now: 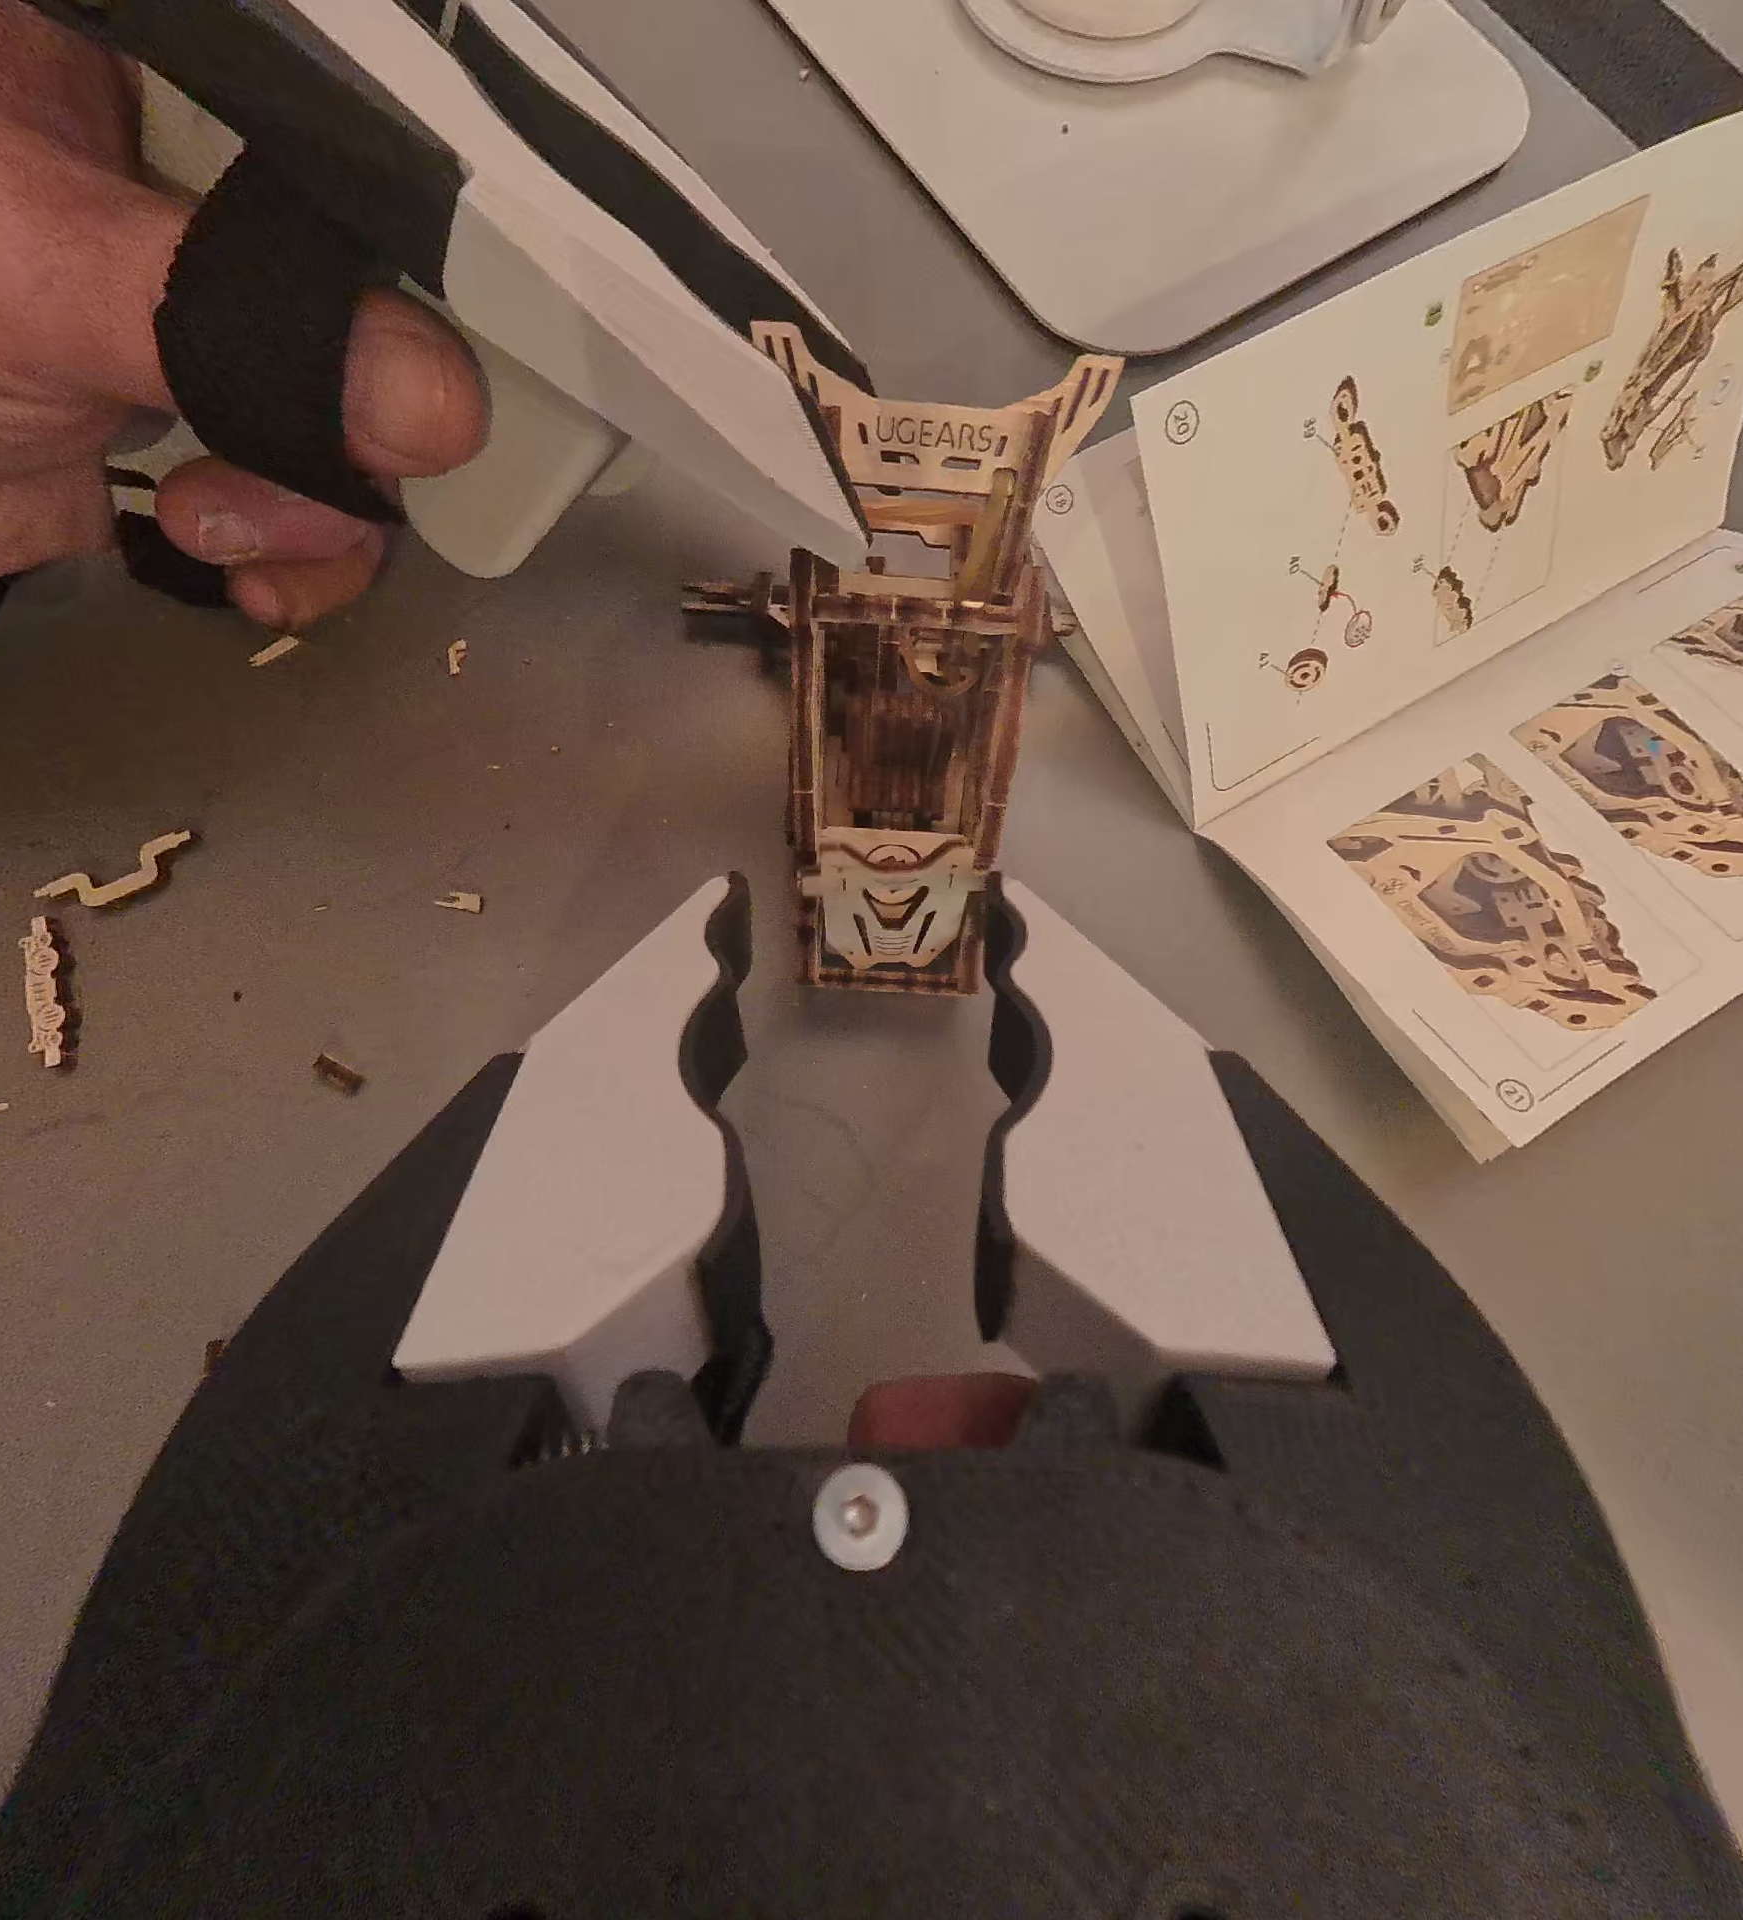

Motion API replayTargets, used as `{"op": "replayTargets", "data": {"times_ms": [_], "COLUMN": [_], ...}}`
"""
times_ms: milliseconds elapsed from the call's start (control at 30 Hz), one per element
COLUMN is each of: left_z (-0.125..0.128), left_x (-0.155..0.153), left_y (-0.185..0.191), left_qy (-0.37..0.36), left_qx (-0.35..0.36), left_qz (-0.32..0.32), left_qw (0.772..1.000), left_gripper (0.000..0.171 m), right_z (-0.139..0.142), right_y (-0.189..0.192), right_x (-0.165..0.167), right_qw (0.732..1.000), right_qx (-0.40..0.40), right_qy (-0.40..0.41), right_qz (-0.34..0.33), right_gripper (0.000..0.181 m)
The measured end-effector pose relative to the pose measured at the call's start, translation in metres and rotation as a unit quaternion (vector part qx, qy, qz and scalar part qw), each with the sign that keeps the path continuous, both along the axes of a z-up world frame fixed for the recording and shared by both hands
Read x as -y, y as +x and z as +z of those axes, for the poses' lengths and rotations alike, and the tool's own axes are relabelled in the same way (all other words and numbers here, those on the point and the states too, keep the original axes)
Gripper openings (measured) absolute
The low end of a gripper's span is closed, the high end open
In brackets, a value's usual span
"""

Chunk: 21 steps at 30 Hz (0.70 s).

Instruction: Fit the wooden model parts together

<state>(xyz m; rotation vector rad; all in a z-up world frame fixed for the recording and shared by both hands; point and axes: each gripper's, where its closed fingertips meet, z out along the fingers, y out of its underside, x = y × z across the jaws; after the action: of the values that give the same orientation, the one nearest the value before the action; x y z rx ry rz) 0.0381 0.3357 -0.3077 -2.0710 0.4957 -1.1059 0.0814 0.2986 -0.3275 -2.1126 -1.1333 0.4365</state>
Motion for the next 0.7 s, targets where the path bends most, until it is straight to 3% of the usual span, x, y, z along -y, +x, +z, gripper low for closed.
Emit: {"op": "replayTargets", "data": {"times_ms": [200,467,700], "left_z": [0.000,0.000,0.001], "left_x": [0.000,0.000,0.001], "left_y": [0.000,0.000,0.000], "left_qy": [0.000,-0.001,0.002], "left_qx": [0.001,0.003,0.004], "left_qz": [-0.001,-0.001,-0.004], "left_qw": [1.000,1.000,1.000], "left_gripper": [0.039,0.039,0.038], "right_z": [0.001,-0.001,0.014], "right_y": [-0.001,0.000,-0.001], "right_x": [0.000,-0.003,-0.002], "right_qw": [1.000,1.000,0.999], "right_qx": [-0.009,-0.013,-0.033], "right_qy": [0.000,0.007,-0.016], "right_qz": [-0.005,-0.004,-0.009], "right_gripper": [0.045,0.034,0.033]}}
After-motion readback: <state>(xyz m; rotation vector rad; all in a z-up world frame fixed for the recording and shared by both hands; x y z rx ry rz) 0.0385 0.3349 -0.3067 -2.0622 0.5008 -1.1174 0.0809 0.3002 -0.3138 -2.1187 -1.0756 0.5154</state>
